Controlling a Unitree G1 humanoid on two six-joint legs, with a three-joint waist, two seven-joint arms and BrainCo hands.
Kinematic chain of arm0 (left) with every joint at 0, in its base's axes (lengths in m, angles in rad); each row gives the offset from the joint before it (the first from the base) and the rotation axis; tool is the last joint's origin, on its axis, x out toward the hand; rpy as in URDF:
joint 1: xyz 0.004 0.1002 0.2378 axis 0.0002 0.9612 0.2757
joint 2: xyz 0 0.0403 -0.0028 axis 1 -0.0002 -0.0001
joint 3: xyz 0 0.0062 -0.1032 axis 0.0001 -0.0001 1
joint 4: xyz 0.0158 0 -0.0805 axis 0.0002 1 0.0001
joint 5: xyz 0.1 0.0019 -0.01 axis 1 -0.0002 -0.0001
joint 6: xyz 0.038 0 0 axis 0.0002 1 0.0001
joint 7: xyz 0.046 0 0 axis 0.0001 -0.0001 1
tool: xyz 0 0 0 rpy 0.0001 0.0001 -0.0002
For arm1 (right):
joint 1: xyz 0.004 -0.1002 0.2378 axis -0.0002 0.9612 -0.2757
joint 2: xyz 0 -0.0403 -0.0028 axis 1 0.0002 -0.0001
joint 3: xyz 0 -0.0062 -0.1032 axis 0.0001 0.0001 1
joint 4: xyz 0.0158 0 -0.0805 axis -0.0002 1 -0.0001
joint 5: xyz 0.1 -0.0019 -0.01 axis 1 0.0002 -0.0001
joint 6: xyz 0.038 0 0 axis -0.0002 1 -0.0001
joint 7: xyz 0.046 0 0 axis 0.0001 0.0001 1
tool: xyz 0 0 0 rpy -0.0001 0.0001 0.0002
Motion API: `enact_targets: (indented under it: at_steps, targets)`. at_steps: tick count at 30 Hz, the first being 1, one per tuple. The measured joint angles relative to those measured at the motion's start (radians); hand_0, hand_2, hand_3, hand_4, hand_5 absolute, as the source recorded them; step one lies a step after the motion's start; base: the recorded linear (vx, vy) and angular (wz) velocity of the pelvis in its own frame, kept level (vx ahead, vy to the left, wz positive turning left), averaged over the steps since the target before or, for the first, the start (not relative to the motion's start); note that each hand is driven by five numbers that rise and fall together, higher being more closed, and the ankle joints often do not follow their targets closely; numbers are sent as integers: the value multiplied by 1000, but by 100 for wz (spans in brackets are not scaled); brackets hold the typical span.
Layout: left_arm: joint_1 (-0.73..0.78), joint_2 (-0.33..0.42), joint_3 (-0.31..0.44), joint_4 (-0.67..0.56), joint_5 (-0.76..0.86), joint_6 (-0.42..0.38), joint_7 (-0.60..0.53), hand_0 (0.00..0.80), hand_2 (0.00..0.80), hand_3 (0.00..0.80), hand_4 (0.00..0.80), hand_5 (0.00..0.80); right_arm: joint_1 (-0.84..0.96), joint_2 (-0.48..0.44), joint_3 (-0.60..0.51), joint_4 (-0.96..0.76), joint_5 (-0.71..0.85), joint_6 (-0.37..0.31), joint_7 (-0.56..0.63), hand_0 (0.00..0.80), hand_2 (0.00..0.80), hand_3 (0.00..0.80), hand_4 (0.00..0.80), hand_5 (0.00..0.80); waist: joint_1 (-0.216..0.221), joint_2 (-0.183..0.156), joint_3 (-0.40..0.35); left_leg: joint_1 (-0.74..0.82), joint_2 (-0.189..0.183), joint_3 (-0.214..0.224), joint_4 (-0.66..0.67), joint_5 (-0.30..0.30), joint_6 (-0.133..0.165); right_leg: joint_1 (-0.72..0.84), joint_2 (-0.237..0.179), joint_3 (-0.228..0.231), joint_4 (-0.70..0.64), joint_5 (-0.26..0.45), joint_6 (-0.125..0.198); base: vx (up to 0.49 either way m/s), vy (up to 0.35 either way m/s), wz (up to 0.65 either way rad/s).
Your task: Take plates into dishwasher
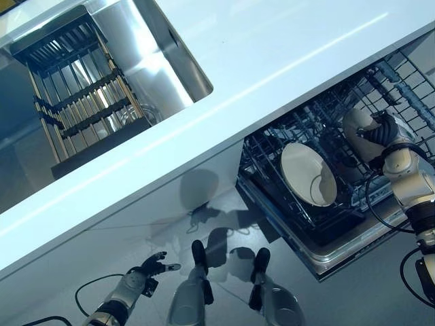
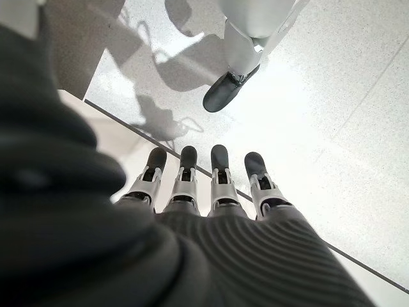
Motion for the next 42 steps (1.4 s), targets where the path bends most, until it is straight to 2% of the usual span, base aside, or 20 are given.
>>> enact_targets:
  at_steps: [12, 31, 42]
  targets:
    - [-2, 3, -18, -9, 0, 2, -4, 0, 0, 0, 0, 0, -33, 60, 31, 62, 1, 35, -36, 800, 800, 800, 800, 800, 3, 1, 1, 0, -4, -2, 0, 1, 1, 0, -4, -1, 1, 1, 1, 0, 0, 0]
    - [-21, 4, -25, -8, 0, 2, -5, 0, 0, 0, 0, 0, -50, 148, 32, 136, 11, 34, -99, 800, 800, 800, 800, 800, 23, 7, 4, -1, -7, -10, 0, 7, 4, -1, -9, -7, 9, 2, 3, 0, 0, 0]
    - [-22, 4, -38, -8, 0, 2, -5, 0, 0, 0, 0, 0, -58, 148, 31, 153, 13, 33, -109, 800, 800, 800, 800, 800, 23, 9, 5, -14, -9, -19, 0, 16, 8, -13, -12, -14, 18, 2, 3, 1, 2, 2]
